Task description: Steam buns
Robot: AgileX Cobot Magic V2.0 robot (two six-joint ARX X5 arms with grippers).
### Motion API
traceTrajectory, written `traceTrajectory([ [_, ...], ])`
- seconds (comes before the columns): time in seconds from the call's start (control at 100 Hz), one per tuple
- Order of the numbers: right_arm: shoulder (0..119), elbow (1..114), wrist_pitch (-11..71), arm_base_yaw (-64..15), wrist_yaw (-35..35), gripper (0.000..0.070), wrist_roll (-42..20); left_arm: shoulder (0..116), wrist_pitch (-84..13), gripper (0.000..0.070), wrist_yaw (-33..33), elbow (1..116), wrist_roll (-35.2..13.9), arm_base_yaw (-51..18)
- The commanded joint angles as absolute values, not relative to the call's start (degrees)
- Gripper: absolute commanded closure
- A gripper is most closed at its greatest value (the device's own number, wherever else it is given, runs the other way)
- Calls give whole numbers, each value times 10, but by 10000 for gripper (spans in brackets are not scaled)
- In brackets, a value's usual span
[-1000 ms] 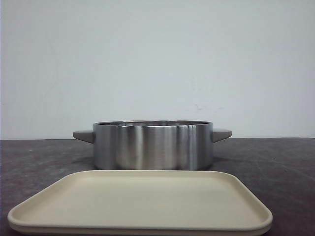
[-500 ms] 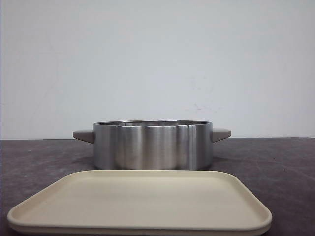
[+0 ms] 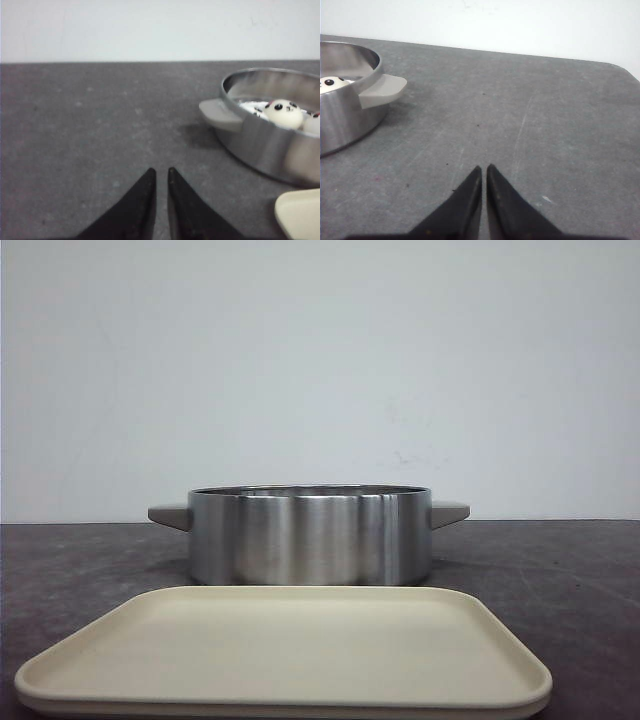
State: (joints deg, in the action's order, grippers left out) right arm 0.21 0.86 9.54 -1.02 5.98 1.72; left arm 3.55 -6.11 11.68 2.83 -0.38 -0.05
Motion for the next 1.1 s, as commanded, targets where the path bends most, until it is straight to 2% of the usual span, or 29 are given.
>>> traceTrajectory([
  [0.0, 2, 7, 90, -10, 60, 690, 22, 25, -39, 700, 113, 15, -1, -1],
  [0.07, 2, 7, 90, -10, 60, 689, 22, 13, -51, 700, 95, 8, -8, -1],
  [0.24, 2, 7, 90, -10, 60, 690, 22, 2, -90, 700, -22, 8, -14, -1],
  [0.34, 2, 7, 90, -10, 60, 690, 22, 2, -107, 700, -80, 8, -45, -1],
  [0.55, 2, 7, 90, -10, 60, 690, 22, 2, -107, 700, -56, 8, -5, 0],
  [1.09, 2, 7, 90, -10, 60, 690, 22, 2, -107, 700, -48, 8, -9, 0],
])
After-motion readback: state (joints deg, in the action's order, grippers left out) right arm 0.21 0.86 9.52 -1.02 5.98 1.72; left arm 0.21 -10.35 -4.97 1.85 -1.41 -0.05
